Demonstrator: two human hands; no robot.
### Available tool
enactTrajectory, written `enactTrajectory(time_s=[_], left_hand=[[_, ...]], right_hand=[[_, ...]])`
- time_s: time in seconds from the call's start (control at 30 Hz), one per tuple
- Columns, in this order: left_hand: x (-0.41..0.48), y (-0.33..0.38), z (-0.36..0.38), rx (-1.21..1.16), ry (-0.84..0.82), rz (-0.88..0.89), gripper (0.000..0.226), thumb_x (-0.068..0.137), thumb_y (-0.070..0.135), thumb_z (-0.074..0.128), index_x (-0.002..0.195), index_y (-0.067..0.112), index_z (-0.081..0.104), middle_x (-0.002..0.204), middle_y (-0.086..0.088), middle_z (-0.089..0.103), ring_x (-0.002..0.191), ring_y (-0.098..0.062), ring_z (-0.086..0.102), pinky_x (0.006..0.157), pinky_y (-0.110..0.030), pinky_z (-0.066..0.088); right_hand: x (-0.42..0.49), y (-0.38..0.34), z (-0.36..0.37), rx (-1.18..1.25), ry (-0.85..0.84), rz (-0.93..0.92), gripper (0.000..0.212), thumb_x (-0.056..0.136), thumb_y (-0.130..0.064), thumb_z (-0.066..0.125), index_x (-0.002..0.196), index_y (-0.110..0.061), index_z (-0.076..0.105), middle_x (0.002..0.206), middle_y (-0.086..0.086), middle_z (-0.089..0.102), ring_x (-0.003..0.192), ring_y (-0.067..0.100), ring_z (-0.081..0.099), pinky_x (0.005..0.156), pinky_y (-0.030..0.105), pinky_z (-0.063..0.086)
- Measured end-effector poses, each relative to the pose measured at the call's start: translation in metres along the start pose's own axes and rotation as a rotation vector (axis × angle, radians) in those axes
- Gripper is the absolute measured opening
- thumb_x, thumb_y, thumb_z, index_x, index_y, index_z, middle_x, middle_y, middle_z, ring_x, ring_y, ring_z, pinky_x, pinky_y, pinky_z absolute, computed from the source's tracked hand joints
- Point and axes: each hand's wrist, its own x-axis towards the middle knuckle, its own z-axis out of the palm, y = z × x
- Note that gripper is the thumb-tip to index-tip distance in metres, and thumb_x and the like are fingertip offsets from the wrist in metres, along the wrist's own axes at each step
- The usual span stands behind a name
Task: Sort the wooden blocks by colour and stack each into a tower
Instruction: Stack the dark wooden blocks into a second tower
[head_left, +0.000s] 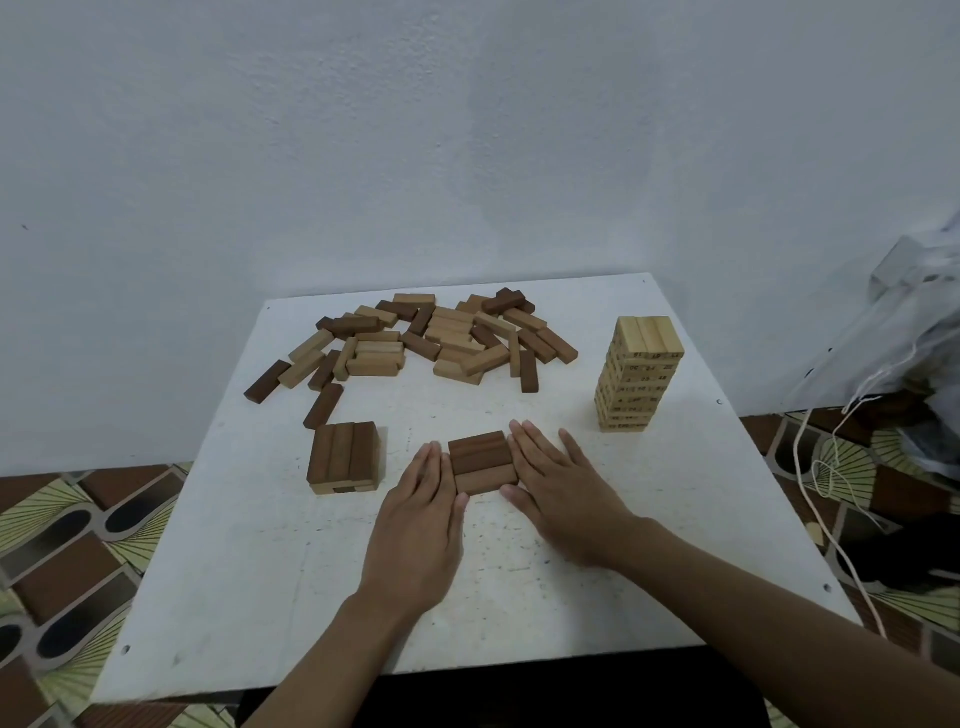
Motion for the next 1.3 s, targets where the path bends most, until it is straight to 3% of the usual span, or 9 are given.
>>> enactTrajectory(time_s=[0.17, 0.3, 0.37, 0.43, 0.57, 0.73, 1.03, 1.17, 1.3], left_hand=[[0.001, 0.002, -0.010, -0.150, -0.027, -0.016, 0.073, 0.104, 0.055, 0.015, 0.162, 0.011, 0.020, 0.167, -0.002, 0.023, 0.157, -0.016, 0.012, 0.126, -0.033, 0.010], [0.013, 0.006, -0.032, -0.342, -0.042, -0.037, 0.085, 0.101, 0.046, 0.056, 0.163, 0.015, 0.008, 0.169, 0.002, 0.019, 0.156, -0.016, 0.008, 0.120, -0.026, 0.008], [0.024, 0.002, -0.039, -0.340, -0.049, -0.021, 0.094, 0.094, 0.045, 0.068, 0.163, 0.017, 0.011, 0.168, 0.002, 0.021, 0.155, -0.016, 0.011, 0.123, -0.030, 0.014], [0.035, -0.004, -0.044, -0.313, -0.082, 0.008, 0.098, 0.088, 0.046, 0.075, 0.162, 0.019, 0.017, 0.166, 0.003, 0.026, 0.152, -0.016, 0.017, 0.123, -0.034, 0.021], [0.048, -0.006, -0.050, -0.294, -0.203, 0.033, 0.097, 0.084, 0.044, 0.079, 0.160, 0.021, 0.022, 0.159, 0.002, 0.037, 0.146, -0.018, 0.027, 0.116, -0.035, 0.031], [0.053, -0.009, -0.046, -0.338, -0.235, 0.044, 0.085, 0.083, 0.041, 0.080, 0.152, 0.024, 0.033, 0.138, 0.005, 0.055, 0.120, -0.016, 0.044, 0.097, -0.035, 0.043], [0.061, -0.014, -0.049, -0.362, -0.305, 0.116, 0.077, 0.084, 0.040, 0.079, 0.148, 0.023, 0.040, 0.136, 0.004, 0.050, 0.117, -0.016, 0.042, 0.100, -0.033, 0.043], [0.058, -0.013, -0.056, -0.326, -0.271, 0.191, 0.069, 0.085, 0.043, 0.078, 0.142, 0.029, 0.041, 0.133, 0.010, 0.049, 0.115, -0.009, 0.038, 0.091, -0.020, 0.036], [0.051, -0.018, -0.079, -0.358, -0.231, 0.200, 0.066, 0.085, 0.044, 0.079, 0.136, 0.036, 0.038, 0.121, 0.021, 0.042, 0.113, -0.002, 0.038, 0.092, -0.019, 0.038]], right_hand=[[0.002, 0.000, -0.004, 0.117, -0.006, 0.019, 0.072, 0.103, -0.058, 0.015, 0.160, -0.018, -0.003, 0.167, -0.003, -0.009, 0.151, 0.009, -0.017, 0.121, 0.038, -0.015], [0.005, -0.002, -0.022, 0.268, 0.058, 0.037, 0.085, 0.097, -0.060, 0.046, 0.160, -0.018, 0.007, 0.167, -0.001, 0.016, 0.153, 0.014, 0.011, 0.123, 0.037, 0.005], [0.009, 0.000, -0.035, 0.299, 0.072, 0.035, 0.098, 0.090, -0.059, 0.062, 0.160, -0.017, 0.009, 0.161, 0.001, 0.031, 0.147, 0.019, 0.027, 0.121, 0.037, 0.020], [0.014, 0.003, -0.049, 0.297, 0.026, 0.032, 0.103, 0.084, -0.059, 0.069, 0.160, -0.019, 0.011, 0.159, 0.001, 0.034, 0.144, 0.020, 0.030, 0.118, 0.039, 0.027], [0.026, 0.006, -0.060, 0.261, -0.077, -0.004, 0.095, 0.083, -0.058, 0.072, 0.157, -0.022, 0.026, 0.159, -0.003, 0.033, 0.143, 0.019, 0.028, 0.115, 0.039, 0.028], [0.032, 0.005, -0.059, 0.286, -0.042, -0.026, 0.073, 0.082, -0.051, 0.076, 0.142, -0.019, 0.050, 0.137, -0.003, 0.052, 0.120, 0.015, 0.044, 0.099, 0.032, 0.041], [0.033, 0.007, -0.060, 0.383, -0.075, -0.094, 0.055, 0.079, -0.042, 0.081, 0.122, -0.016, 0.057, 0.114, -0.002, 0.051, 0.099, 0.014, 0.050, 0.086, 0.029, 0.049], [0.023, 0.006, -0.053, 0.439, 0.037, -0.141, 0.054, 0.077, -0.040, 0.083, 0.118, -0.016, 0.058, 0.109, -0.003, 0.051, 0.093, 0.013, 0.051, 0.079, 0.024, 0.050], [0.022, -0.001, -0.054, 0.501, 0.155, -0.188, 0.057, 0.075, -0.038, 0.085, 0.120, -0.015, 0.058, 0.110, -0.005, 0.051, 0.091, 0.009, 0.047, 0.073, 0.010, 0.042]])
